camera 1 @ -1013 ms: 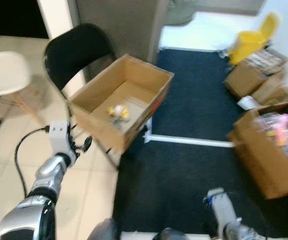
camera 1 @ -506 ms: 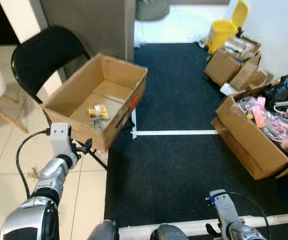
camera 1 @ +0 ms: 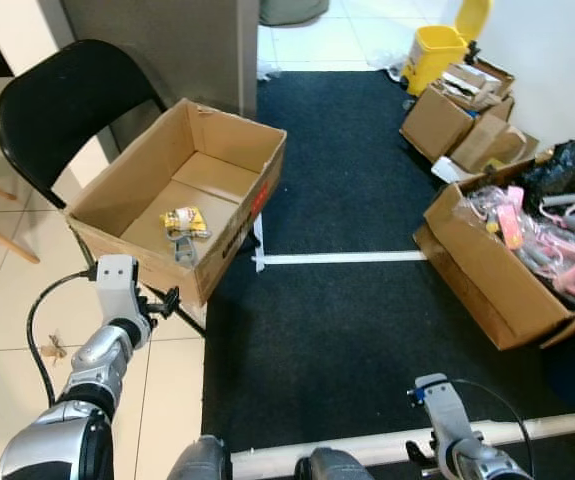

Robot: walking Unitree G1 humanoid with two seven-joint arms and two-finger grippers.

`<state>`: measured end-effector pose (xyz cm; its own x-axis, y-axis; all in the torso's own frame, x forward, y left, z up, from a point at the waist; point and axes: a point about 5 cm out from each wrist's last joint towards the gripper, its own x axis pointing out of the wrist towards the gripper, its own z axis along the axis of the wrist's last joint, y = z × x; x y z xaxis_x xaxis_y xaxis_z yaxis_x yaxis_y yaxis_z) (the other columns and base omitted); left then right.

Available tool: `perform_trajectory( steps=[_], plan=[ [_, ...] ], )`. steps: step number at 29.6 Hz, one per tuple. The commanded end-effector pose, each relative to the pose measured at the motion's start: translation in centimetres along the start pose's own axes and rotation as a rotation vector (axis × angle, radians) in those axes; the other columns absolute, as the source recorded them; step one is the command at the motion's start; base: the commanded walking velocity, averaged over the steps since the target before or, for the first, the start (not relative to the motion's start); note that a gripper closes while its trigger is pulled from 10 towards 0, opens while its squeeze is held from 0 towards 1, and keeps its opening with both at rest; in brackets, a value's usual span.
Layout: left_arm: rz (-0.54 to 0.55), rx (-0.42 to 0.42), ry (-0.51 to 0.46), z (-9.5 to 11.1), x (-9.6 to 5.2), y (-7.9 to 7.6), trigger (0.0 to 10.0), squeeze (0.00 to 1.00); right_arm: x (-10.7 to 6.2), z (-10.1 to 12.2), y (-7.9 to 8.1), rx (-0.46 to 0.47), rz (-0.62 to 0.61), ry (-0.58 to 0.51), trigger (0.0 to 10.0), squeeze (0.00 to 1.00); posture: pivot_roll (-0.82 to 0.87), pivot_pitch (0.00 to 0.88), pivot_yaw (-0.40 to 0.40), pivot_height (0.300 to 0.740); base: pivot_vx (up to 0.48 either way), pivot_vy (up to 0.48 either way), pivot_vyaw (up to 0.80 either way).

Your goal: Picking trash to rubbish bin

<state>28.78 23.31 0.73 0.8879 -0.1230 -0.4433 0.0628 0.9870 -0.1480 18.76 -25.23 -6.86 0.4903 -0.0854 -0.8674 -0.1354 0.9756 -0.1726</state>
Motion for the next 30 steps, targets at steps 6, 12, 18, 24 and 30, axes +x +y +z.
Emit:
perform_trajectory(
  steps=[6, 12, 18, 24, 30],
  plan=[
    [0.065, 0.001, 0.197, -4.9, -1.9, 0.8, 10.0, 0.00, -0.1, -1.5, 0.3, 0.021, 0.001, 0.049, 10.0, 0.00, 0.02, 0.128, -0.009, 0.740, 0.000, 0.000, -0.80],
    [0.116, -0.012, 0.369, -9.6, -4.7, 1.5, 10.0, 0.00, -0.1, -1.5, 0.3, 0.023, 0.002, 0.050, 10.0, 0.00, 0.02, 0.127, -0.006, 0.740, 0.000, 0.000, -0.79],
    [0.100, 0.048, 0.557, -13.6, -7.5, 1.3, 10.0, 0.00, -0.1, -1.6, 0.4, 0.025, 0.000, 0.051, 10.0, 0.00, 0.03, 0.122, 0.001, 0.740, 0.000, 0.000, -0.79],
    [0.080, 0.071, 0.662, -16.2, -9.7, 1.0, 10.0, 0.00, -0.1, -1.6, 0.4, 0.024, -0.001, 0.055, 10.0, 0.00, 0.03, 0.121, 0.003, 0.740, 0.000, 0.000, -0.79],
    [0.065, 0.090, 0.671, -16.5, -10.0, 0.9, 10.0, 0.00, -0.1, -1.7, 0.4, 0.019, 0.000, 0.058, 10.0, 0.00, 0.03, 0.125, 0.000, 0.740, 0.000, 0.000, -0.79]
  ],
)
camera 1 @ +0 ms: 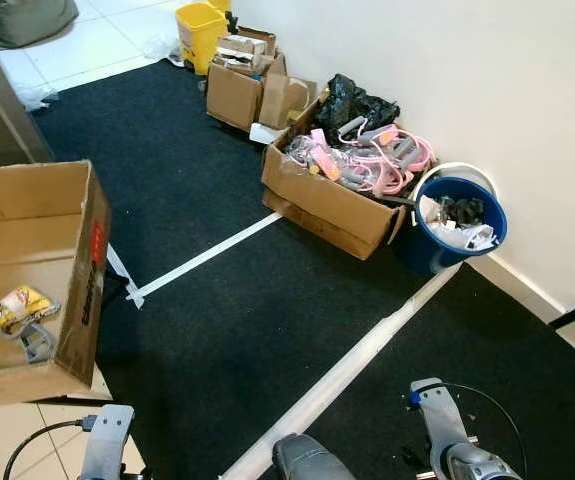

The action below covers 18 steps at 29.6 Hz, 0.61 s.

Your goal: Picking trash to rubbish bin

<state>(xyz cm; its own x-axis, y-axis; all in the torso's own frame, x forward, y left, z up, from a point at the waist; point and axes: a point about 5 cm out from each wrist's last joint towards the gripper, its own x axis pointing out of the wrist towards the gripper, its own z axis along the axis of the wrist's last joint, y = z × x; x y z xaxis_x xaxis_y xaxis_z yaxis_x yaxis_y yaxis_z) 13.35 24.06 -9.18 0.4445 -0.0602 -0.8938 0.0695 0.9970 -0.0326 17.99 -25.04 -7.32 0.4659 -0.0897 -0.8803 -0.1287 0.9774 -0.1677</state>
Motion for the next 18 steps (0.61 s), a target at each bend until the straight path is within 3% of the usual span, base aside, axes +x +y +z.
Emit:
perform_trajectory(
  steps=[1, 14, 18],
  plan=[
    [-0.019, 0.016, 0.029, -0.9, 0.0, -0.5, 10.0, 0.00, 0.0, -0.8, 0.0, 0.010, -0.001, 0.030, 10.0, 0.00, 0.03, 0.127, 0.002, 0.740, 0.000, 0.000, -0.79],
    [-0.044, 0.041, 0.014, -0.1, 0.4, -1.5, 10.0, 0.00, 0.0, -0.7, 0.0, 0.012, -0.003, 0.030, 10.0, 0.00, 0.03, 0.133, 0.004, 0.740, 0.000, 0.000, -0.79],
    [-0.053, 0.043, 0.009, 0.3, 0.8, -2.5, 10.0, 0.00, 0.0, -0.7, -0.1, 0.011, -0.004, 0.026, 10.0, 0.00, 0.03, 0.135, 0.003, 0.740, 0.000, 0.000, -0.79]
  ],
)
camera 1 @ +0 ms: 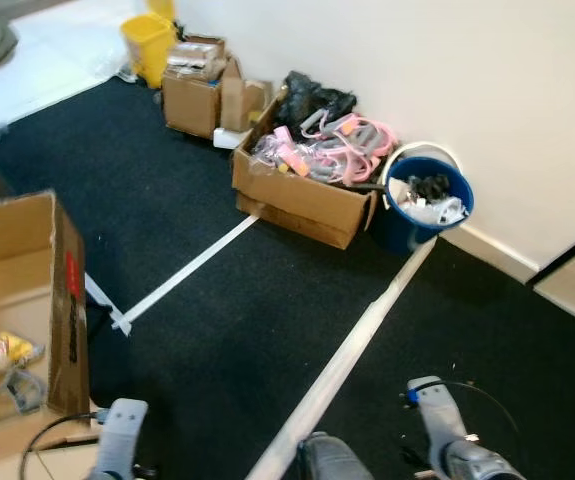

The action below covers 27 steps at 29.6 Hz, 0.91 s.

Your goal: Picking trash to rubbish bin

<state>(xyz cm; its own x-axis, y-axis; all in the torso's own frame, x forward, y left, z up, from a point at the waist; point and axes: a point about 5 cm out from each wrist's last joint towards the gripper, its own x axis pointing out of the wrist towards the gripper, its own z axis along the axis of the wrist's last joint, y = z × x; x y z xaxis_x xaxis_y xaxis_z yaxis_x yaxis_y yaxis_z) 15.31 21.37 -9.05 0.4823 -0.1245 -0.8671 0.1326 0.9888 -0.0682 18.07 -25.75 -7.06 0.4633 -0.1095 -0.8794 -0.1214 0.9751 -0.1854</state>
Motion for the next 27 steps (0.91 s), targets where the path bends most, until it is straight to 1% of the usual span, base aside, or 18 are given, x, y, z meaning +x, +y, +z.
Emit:
perform_trajectory(
  steps=[1, 2, 3, 4, 7, 12, 16, 17, 18, 22, 24, 25, 27],
  plan=[
    [0.006, 0.001, 0.058, -1.5, -0.1, -0.2, 10.0, 0.00, 0.1, -0.7, 0.7, 0.012, 0.015, 0.018, 10.0, 0.00, 0.03, 0.135, 0.003, 0.740, 0.000, 0.000, -0.79],
    [0.004, 0.000, 0.051, -1.1, 0.0, -0.5, 10.0, 0.00, 0.1, -0.7, 0.7, 0.014, 0.014, 0.015, 10.0, 0.00, 0.03, 0.135, 0.003, 0.740, 0.000, 0.000, 0.00],
    [0.004, 0.000, 0.051, -1.1, 0.0, -0.5, 10.0, 0.00, 0.1, -0.7, 0.7, 0.014, 0.014, 0.015, 10.0, 0.00, 0.03, 0.135, 0.003, 0.740, 0.000, 0.000, 0.00],
    [-0.002, -0.003, 0.038, -0.4, 0.4, -1.2, 10.0, 0.00, 0.1, -0.7, 0.7, 0.015, 0.013, 0.013, 10.0, 0.00, 0.03, 0.135, 0.003, 0.740, 0.000, 0.000, 0.00],
    [-0.011, -0.004, 0.023, 0.5, 0.7, -1.9, 10.0, 0.00, 0.1, -0.7, 0.7, 0.012, 0.013, 0.014, 10.0, 0.00, 0.03, 0.137, 0.003, 0.740, 0.000, 0.000, 0.00],
    [-0.016, 0.000, 0.007, 1.5, 1.0, -2.4, 10.0, 0.00, 0.1, -0.6, 0.7, 0.011, 0.014, 0.013, 10.0, 0.00, 0.03, 0.137, 0.003, 0.740, 0.000, 0.000, 0.00],
    [-0.014, 0.000, 0.001, 2.0, 1.0, -2.0, 10.0, 0.00, 0.1, -0.6, 0.7, 0.010, 0.013, 0.013, 10.0, 0.00, 0.03, 0.137, 0.003, 0.740, 0.000, 0.000, 0.00],
    [-0.009, -0.001, 0.001, 2.1, 0.8, -1.3, 10.0, 0.00, 0.1, -0.6, 0.7, 0.014, 0.013, 0.011, 10.0, 0.00, 0.03, 0.136, 0.003, 0.740, 0.274, 0.000, 0.00],
    [-0.008, -0.002, 0.001, 2.1, 0.7, -1.1, 10.0, 0.00, 0.1, -0.6, 0.7, 0.015, 0.013, 0.010, 10.0, 0.00, 0.03, 0.136, 0.003, 0.740, 0.274, 0.000, 0.00],
    [-0.006, -0.002, 0.002, 2.0, 0.6, -0.8, 10.0, 0.00, 0.1, -0.6, 0.7, 0.023, 0.013, 0.008, 10.0, 0.00, 0.03, 0.136, 0.003, 0.740, 0.277, 0.000, 0.00],
    [-0.002, -0.002, 0.011, 1.4, 0.3, 0.0, 10.0, 0.00, 0.1, -0.6, 0.7, 0.016, 0.012, 0.011, 10.0, 0.00, 0.03, 0.136, 0.004, 0.740, 0.287, 0.000, 0.00],
    [-0.002, -0.002, 0.011, 1.4, 0.3, 0.0, 10.0, 0.00, 0.1, -0.6, 0.7, 0.016, 0.012, 0.011, 10.0, 0.00, 0.03, 0.136, 0.004, 0.740, 0.292, 0.000, 0.00],
    [0.004, -0.004, 0.019, 0.7, 0.0, 0.6, 10.0, 0.00, 0.1, -0.6, 0.7, 0.009, 0.015, 0.016, 10.0, 0.00, 0.03, 0.136, 0.004, 0.740, 0.292, 0.000, -0.39]
  ],
)
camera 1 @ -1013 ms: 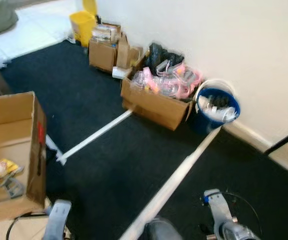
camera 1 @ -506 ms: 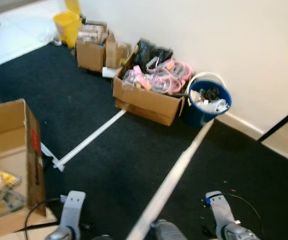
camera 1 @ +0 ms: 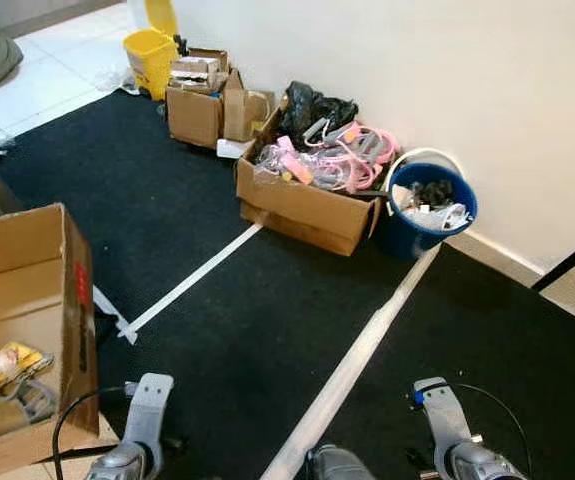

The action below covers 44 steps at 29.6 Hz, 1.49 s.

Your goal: Picking trash to rubbish bin

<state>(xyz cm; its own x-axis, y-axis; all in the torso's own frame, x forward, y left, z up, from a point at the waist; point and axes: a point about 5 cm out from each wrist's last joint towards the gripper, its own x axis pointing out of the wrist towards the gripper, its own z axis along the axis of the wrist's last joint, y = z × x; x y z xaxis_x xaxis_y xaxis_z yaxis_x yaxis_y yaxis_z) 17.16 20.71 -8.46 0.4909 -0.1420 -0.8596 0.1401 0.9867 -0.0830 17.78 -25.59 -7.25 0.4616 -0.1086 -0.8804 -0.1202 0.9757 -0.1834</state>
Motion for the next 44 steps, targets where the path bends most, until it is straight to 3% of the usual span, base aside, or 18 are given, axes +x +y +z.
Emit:
perform_trajectory(
  steps=[1, 10, 15, 20, 28, 44],
  plan=[
    [0.020, -0.003, 0.031, -1.2, -0.5, 1.0, 10.0, 0.00, 0.1, -0.3, 0.5, 0.007, 0.013, 0.014, 10.0, 0.00, 0.03, 0.136, 0.004, 0.740, 0.292, 0.000, -0.79],
    [0.031, -0.004, 0.053, -2.7, -1.1, 1.9, 10.0, 0.00, 0.1, -0.4, 0.4, 0.013, 0.007, 0.019, 10.0, 0.00, 0.03, 0.136, 0.004, 0.740, 0.292, 0.000, -0.78],
    [0.016, -0.002, 0.050, -2.4, -0.5, 0.3, 10.0, 0.00, 0.1, -0.4, 0.4, 0.013, 0.006, 0.018, 10.0, 0.00, 0.03, 0.136, 0.002, 0.740, 0.298, 0.000, -0.79],
    [0.014, -0.001, 0.050, -2.4, -0.4, 0.1, 10.0, 0.00, 0.1, -0.4, 0.4, 0.012, 0.003, 0.020, 10.0, 0.00, 0.03, 0.135, 0.002, 0.740, 0.296, 0.000, -0.79],
    [0.031, 0.002, 0.061, -3.1, -0.9, 1.2, 10.0, 0.00, 0.1, -0.5, 0.4, 0.008, -0.001, 0.023, 10.0, 0.00, 0.03, 0.129, 0.003, 0.740, 0.277, 0.000, -0.78],
    [0.019, 0.010, 0.022, -0.7, 0.2, -0.8, 10.0, 0.00, 0.1, -0.5, 0.5, 0.026, -0.015, 0.020, 10.0, 0.00, 0.03, 0.120, 0.006, 0.740, 0.000, 0.000, -0.79]
  ],
)
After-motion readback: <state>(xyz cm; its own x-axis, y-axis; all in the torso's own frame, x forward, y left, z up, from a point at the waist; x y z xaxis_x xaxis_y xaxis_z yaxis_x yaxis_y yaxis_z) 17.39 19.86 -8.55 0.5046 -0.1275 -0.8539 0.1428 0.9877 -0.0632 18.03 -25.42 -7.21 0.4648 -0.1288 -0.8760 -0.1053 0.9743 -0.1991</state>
